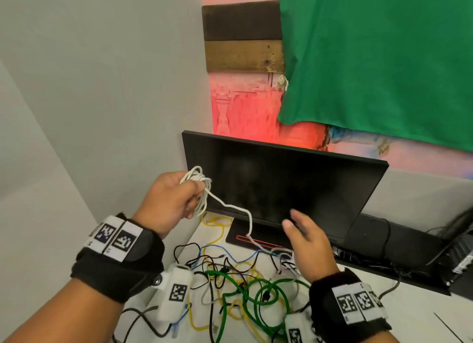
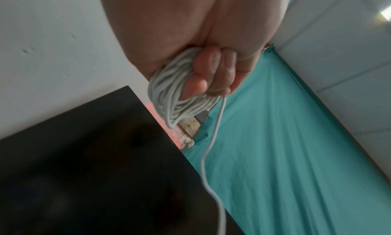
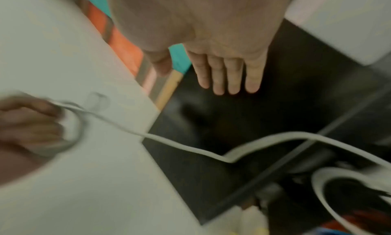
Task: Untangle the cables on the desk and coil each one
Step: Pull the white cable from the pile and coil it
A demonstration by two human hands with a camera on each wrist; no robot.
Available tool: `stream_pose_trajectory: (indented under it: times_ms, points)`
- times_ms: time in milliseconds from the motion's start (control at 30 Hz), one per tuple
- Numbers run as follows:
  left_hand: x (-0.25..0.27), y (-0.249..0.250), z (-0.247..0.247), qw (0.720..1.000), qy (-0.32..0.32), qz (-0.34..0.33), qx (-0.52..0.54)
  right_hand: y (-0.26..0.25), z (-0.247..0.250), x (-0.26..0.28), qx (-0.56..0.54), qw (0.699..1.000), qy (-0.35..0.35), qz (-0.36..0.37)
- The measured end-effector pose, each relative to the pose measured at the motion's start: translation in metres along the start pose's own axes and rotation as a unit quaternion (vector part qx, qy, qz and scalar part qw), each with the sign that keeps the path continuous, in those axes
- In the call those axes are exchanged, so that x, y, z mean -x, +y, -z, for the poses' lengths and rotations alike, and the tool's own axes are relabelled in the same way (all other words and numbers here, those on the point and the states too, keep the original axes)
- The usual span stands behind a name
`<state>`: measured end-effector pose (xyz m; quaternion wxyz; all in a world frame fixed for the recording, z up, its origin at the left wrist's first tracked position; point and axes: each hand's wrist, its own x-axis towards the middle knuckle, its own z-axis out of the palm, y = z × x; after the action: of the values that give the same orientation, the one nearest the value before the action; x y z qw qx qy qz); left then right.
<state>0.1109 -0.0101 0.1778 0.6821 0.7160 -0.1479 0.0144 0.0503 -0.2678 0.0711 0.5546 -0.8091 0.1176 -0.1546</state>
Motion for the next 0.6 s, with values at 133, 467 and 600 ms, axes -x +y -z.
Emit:
stream_pose_trajectory:
  times_ms: [133, 467, 600]
  points:
    - [0.0, -0.004, -0.013, 1.0, -0.02, 0.001, -0.022, -0.052, -0.023, 0.022, -0.098, 0.975, -0.191, 0.054]
    - [0.018, -0.016, 0.002, 0.986, -0.142, 0.081, -0.041, -0.075, 0.034, -0.02, -0.032, 0.974, -0.094, 0.202]
    - [0.042, -0.013, -0.026, 0.943, -0.306, 0.124, 0.05, -0.085, 0.019, -0.033, -0.069, 0.958, 0.059, 0.271]
